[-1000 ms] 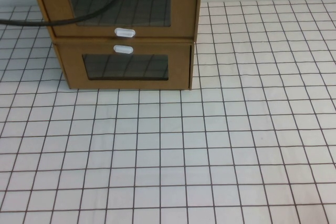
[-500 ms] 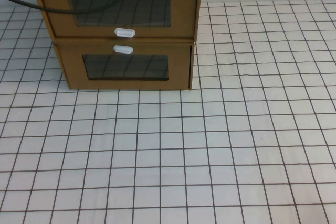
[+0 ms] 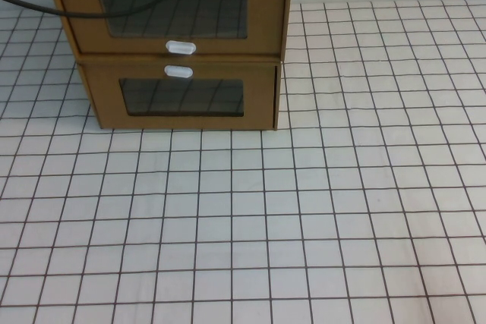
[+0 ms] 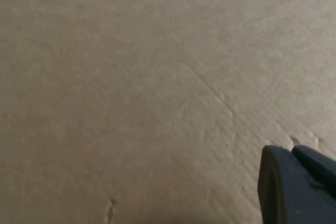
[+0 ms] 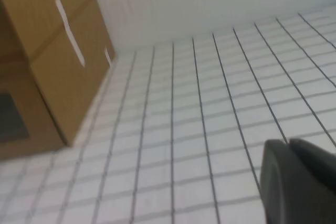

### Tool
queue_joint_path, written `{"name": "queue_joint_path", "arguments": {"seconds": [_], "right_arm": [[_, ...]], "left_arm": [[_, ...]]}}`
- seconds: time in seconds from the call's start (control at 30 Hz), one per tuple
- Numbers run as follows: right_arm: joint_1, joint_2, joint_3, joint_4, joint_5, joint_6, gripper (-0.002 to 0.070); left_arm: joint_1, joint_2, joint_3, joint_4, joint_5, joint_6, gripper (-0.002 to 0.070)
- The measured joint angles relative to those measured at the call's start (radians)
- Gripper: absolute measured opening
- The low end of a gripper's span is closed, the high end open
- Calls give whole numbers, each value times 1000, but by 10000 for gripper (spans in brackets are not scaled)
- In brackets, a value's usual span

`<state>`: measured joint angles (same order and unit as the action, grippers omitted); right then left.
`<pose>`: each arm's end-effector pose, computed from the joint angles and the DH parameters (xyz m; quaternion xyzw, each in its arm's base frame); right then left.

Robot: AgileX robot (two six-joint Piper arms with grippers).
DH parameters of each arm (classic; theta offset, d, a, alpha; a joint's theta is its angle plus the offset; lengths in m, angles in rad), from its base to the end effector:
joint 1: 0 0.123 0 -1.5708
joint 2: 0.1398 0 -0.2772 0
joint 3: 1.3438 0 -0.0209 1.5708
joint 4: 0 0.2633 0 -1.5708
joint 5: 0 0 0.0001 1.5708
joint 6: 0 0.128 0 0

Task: Open the shoe box
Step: 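Pull the top drawer of the cardboard box fully open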

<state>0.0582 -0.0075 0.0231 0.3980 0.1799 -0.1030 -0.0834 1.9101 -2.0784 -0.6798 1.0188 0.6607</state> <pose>0.1128 0.0155 0.1871 0.0620 0.7370 0.1415 0.6580 0.4562 -0.1069 0.3906 0.2693 0.8256 -0.2107 0.4489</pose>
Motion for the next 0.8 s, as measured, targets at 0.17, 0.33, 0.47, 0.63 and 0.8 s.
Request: {"name": "queue_joint_path", "arguments": {"seconds": [0.17, 0.33, 0.47, 0.63, 0.8], "right_arm": [[0, 0, 0, 241, -157, 0, -13], [0, 0, 0, 406, -202, 0, -13], [0, 0, 0, 464, -180, 0, -13], [0, 0, -73, 473, 1, 0, -13], [0, 101, -248, 432, 248, 0, -13]], "left_arm": [[0, 4, 0, 0, 6, 0, -2], [0, 20, 0, -7, 4, 0, -2], [1, 34, 0, -20, -11, 0, -2], [1, 35, -2, -22, -11, 0, -2], [1, 35, -2, -22, -9, 0, -2]]}}
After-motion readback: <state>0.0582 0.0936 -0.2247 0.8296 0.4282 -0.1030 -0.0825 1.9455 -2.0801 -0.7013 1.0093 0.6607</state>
